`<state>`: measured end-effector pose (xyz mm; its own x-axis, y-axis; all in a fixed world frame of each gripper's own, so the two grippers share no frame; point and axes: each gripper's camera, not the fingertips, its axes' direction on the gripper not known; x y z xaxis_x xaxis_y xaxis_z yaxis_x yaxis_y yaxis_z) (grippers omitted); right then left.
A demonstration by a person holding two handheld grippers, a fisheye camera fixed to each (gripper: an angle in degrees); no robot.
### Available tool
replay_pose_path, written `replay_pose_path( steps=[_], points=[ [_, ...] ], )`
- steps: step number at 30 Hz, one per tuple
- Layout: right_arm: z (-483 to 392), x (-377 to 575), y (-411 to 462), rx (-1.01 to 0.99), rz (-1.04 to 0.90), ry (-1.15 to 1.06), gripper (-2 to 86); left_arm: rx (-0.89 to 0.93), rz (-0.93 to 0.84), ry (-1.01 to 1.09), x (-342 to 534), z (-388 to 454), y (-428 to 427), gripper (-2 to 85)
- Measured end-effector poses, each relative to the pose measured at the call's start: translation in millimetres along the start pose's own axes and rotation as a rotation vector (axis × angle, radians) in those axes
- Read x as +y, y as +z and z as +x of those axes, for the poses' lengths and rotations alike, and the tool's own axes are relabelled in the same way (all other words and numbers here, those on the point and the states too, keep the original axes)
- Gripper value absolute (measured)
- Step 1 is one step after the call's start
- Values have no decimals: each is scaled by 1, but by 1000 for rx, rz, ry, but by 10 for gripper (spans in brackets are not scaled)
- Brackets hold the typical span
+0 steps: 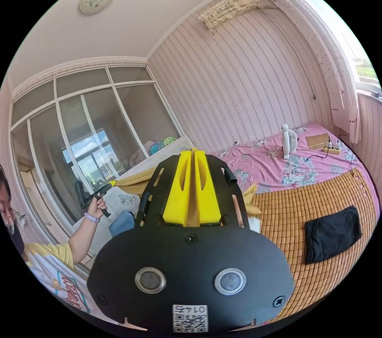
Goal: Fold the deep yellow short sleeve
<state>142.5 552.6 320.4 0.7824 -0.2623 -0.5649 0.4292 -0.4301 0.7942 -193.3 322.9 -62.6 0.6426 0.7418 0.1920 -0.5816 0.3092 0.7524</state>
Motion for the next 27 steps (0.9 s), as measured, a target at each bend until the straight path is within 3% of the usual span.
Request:
replay_pose_path(
  steps=[6, 15, 27],
  points=[
    [78, 132, 37, 53, -258, 152, 6, 62, -355, -92, 113, -34, 84, -10],
    [186, 320, 68, 194, -616, 546, 6, 167, -713, -521, 290, -81, 177, -10],
    [178, 368, 82, 274, -891, 452, 13, 107, -973, -349, 339, -71, 211, -7]
  ],
)
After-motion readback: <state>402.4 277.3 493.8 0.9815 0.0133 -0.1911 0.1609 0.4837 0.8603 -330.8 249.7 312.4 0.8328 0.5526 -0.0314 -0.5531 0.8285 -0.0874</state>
